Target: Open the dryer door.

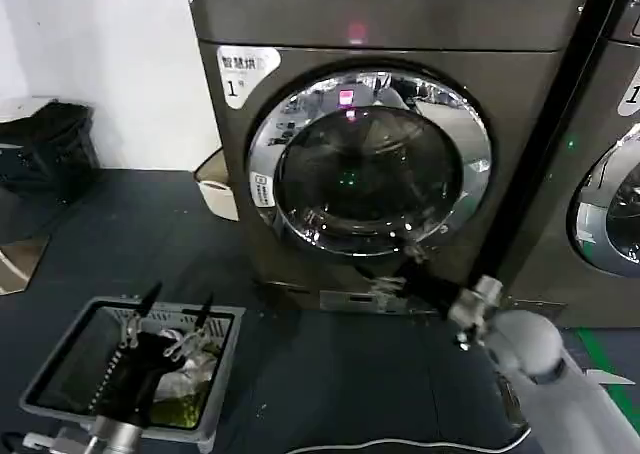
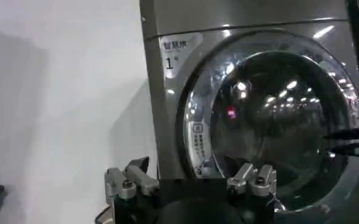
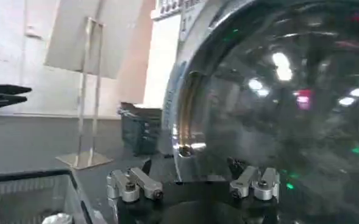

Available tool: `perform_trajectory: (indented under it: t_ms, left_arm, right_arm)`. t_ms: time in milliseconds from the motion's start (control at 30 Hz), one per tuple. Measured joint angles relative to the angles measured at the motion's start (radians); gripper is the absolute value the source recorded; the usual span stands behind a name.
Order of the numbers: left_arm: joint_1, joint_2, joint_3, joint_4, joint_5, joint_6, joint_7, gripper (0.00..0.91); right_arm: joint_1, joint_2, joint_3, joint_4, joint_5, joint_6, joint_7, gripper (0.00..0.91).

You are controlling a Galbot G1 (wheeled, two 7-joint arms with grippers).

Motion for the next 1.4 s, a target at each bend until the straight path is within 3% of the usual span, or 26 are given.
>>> perform_trajectory:
  t_ms: [400,833,1167,1400]
  left_arm:
    - [0.017,-0.018,0.019,-0.007,0.048,-0.012,-0.012,0.907]
    - [0.019,-0.023,0.015,-0.001,0.064,-0.008,-0.034,0.907]
    - [0.010,-0.010,0.016,-0.014,0.046,0.076,-0.056,0.907]
    - [0.008,-0.005,0.009,-0.023,0.042,0.064,-0.065,0.907]
  right_arm:
    - [0.252,0.107,-0.161,-0.199,-0.009,0.004,0.000,0.907]
    - [0.369,0.244,-0.261,-0.383,-0.050,0.024,0.000,0.907]
    - [0.400,0.282,-0.273,-0.411,-0.036,0.025,-0.002,0.907]
    - [0.405,0.285,-0.275,-0.401,-0.019,0.018,-0.013,0.907]
